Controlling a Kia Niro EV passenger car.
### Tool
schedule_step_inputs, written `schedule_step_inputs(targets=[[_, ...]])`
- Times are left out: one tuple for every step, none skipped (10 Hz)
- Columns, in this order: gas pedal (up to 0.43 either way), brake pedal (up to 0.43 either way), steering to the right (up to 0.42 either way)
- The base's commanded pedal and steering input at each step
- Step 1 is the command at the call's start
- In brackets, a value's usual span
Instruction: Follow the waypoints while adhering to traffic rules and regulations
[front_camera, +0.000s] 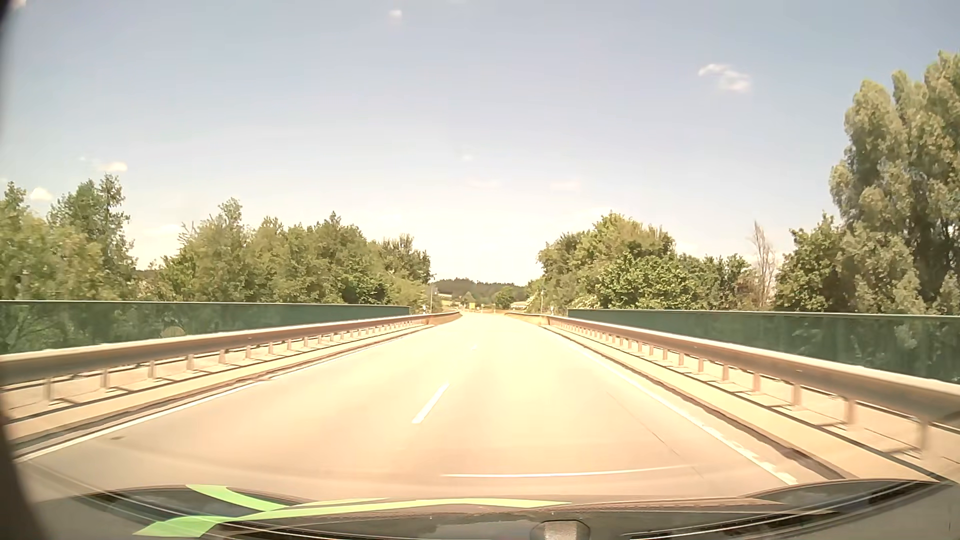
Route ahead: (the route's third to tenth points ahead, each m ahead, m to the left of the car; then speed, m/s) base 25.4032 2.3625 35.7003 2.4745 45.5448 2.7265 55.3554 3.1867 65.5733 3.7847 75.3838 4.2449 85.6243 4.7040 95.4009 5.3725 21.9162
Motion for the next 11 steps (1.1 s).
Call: schedule_step_inputs(targets=[[0.319,0.000,-0.003],[0.319,0.000,-0.003],[0.319,0.000,-0.003],[0.319,0.000,-0.003],[0.311,0.000,-0.003],[0.280,0.000,-0.003],[0.260,0.000,-0.003],[0.260,0.000,-0.004],[0.268,0.000,-0.004],[0.268,0.000,-0.004],[0.280,0.000,-0.004]])
